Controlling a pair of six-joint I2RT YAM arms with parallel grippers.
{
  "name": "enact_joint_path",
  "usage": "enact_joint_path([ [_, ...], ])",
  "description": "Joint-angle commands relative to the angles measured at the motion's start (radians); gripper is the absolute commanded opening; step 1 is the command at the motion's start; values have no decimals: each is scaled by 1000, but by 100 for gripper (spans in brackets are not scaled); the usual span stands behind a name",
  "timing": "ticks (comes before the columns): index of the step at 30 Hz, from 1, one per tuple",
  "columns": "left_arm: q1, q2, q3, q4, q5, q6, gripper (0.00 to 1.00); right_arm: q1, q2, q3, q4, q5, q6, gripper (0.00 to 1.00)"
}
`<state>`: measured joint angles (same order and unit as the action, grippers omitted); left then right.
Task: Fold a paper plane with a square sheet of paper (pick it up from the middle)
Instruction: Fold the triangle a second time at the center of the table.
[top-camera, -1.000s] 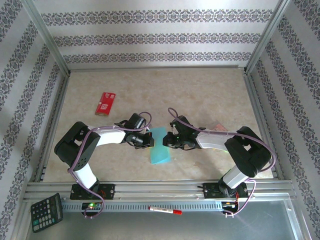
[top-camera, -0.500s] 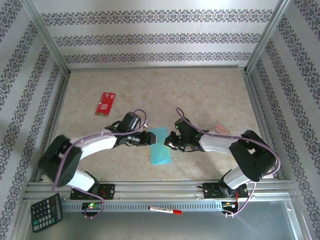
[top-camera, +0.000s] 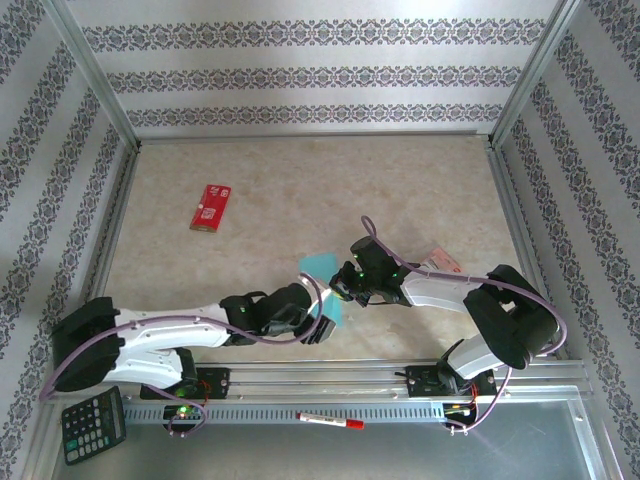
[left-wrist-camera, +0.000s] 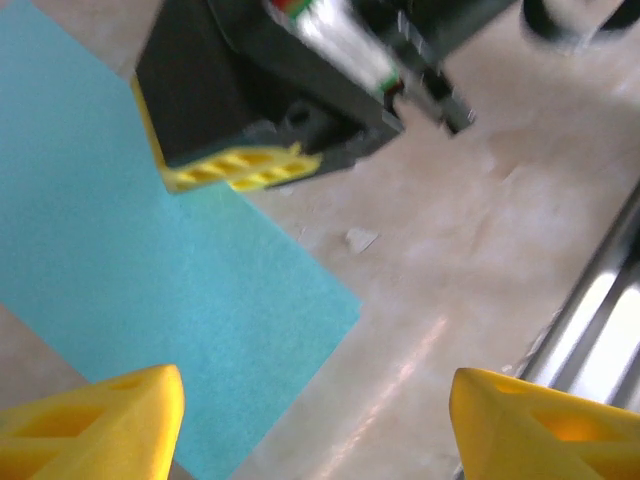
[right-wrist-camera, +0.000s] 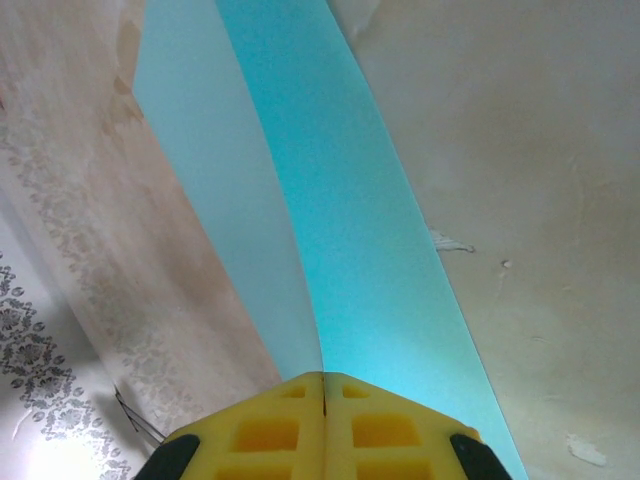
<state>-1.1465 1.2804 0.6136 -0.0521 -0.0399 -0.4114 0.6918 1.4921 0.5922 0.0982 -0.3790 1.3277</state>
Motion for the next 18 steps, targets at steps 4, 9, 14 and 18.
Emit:
enact_joint_path([
  [4,-36,119,62,0,-133,85,73,9,0,-12,6,10,24,0],
  [9,-36,183,100,6,-138,86,55,10,7,-20,18,8,27,0],
  [14,-35,211,124,-17,-141,72,32,7,7,-28,17,9,27,0],
  [18,-23,193,112,-24,-145,62,13,3,3,-35,15,15,27,0],
])
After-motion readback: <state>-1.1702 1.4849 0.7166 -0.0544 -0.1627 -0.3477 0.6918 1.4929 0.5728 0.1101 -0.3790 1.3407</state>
